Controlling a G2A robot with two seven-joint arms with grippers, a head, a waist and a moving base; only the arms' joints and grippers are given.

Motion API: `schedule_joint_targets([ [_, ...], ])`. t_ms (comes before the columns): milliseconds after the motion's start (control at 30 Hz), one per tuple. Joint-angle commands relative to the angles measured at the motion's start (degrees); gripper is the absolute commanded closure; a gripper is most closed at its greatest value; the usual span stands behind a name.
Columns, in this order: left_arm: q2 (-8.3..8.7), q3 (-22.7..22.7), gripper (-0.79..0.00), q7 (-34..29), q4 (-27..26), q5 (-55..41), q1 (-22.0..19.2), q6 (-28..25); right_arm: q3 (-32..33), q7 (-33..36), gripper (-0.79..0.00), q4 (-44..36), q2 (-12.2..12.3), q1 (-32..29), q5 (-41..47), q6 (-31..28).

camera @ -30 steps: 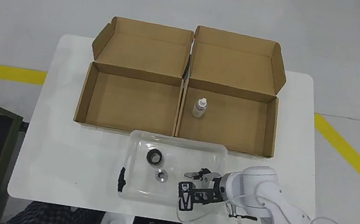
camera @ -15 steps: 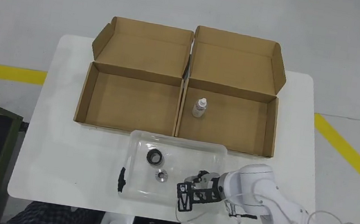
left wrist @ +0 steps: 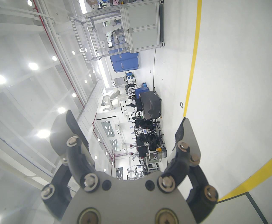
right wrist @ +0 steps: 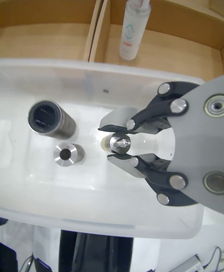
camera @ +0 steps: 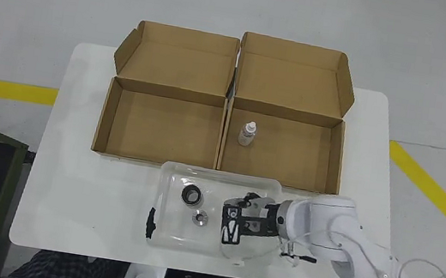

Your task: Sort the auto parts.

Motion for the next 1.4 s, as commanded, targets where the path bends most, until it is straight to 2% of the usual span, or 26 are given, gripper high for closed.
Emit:
schedule_joint_targets([
  [0,0.0,0.0,-0.785,0.0,0.0,0.0,0.0,0.0,1.25,-3.77,0.0,-0.05,0.06,-0.66,-0.57,1.83],
  [200,0.0,0.0,-0.785,0.0,0.0,0.0,0.0,0.0,6.09,-14.22,0.0,-1.01,0.41,-3.38,-2.14,7.27],
  [533,0.0,0.0,-0.785,0.0,0.0,0.0,0.0,0.0,15.04,-34.67,0.0,-3.29,0.51,-10.22,-4.66,21.89],
  [733,0.0,0.0,-0.785,0.0,0.0,0.0,0.0,0.0,17.36,-45.17,0.0,-4.1,0.19,-13.58,-5.23,26.58],
  [900,0.0,0.0,-0.785,0.0,0.0,0.0,0.0,0.0,18.43,-49.12,0.0,-4.63,-0.06,-14.99,-5.66,27.77],
  [1367,0.0,0.0,-0.785,0.0,0.0,0.0,0.0,0.0,21.06,-52.58,0.0,-4.18,-0.76,-15.99,-4.71,28.24],
])
